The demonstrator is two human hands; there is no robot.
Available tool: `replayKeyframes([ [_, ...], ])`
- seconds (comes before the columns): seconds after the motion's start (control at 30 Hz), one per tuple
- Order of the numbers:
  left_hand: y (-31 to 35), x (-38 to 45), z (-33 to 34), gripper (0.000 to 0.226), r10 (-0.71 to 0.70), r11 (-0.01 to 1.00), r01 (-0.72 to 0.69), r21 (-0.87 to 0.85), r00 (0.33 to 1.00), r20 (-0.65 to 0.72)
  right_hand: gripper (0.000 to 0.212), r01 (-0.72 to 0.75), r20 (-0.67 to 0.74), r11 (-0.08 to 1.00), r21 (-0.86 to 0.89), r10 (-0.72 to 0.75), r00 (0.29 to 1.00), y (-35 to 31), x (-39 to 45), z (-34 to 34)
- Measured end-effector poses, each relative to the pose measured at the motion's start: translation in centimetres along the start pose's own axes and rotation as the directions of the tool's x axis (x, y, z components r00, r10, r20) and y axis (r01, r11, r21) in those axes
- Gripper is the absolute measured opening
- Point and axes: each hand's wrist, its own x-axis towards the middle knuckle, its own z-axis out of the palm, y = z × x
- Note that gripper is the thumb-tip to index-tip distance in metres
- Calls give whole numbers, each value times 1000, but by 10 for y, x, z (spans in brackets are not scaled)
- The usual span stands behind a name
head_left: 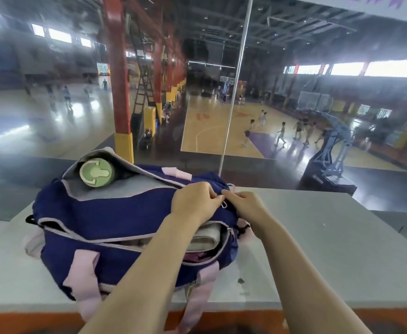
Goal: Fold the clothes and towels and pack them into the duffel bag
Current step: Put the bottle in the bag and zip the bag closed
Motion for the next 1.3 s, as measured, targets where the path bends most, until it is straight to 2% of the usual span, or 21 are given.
replayKeyframes([
  [0.07,2,2,7,31,-18,999,18,50,1000,13,27,6,8,1000,-19,-6,1000,5,3,2],
  [0.17,-1,7,17,33,-57,997,56,55,998,30,15,15,11,995,100,-16,1000,7,3,6],
  [0.2,-2,9,19,34,-75,997,73,37,996,38,10,-12,18,989,148,9,1000,7,3,7],
  [0.27,-3,11,23,29,-112,994,111,8,991,79,15,-111,62,959,260,98,993,9,3,7],
  [0.4,1,10,25,19,-129,990,121,77,985,116,24,-298,152,855,425,257,954,14,2,11],
  [0.5,2,7,26,23,-114,987,110,118,993,31,38,-282,146,871,402,244,959,16,3,14],
  [0.57,0,6,26,23,-94,989,93,115,996,-4,40,-265,130,901,342,234,964,17,3,15],
  [0.67,-3,6,25,26,-63,993,61,99,998,18,33,-242,117,919,312,216,969,20,3,18],
  [0.77,-5,5,24,17,-48,996,46,74,999,25,33,-220,88,931,289,203,975,20,1,21],
  [1.03,-9,9,25,39,-139,988,144,-63,987,81,19,-161,36,939,305,158,987,19,-1,23],
  [1.17,-17,11,29,23,-130,981,127,-147,992,-7,30,-160,51,928,336,152,987,19,-2,24],
  [1.3,-16,10,27,19,-144,981,145,-130,989,16,29,-117,40,950,288,110,993,22,-1,23],
])
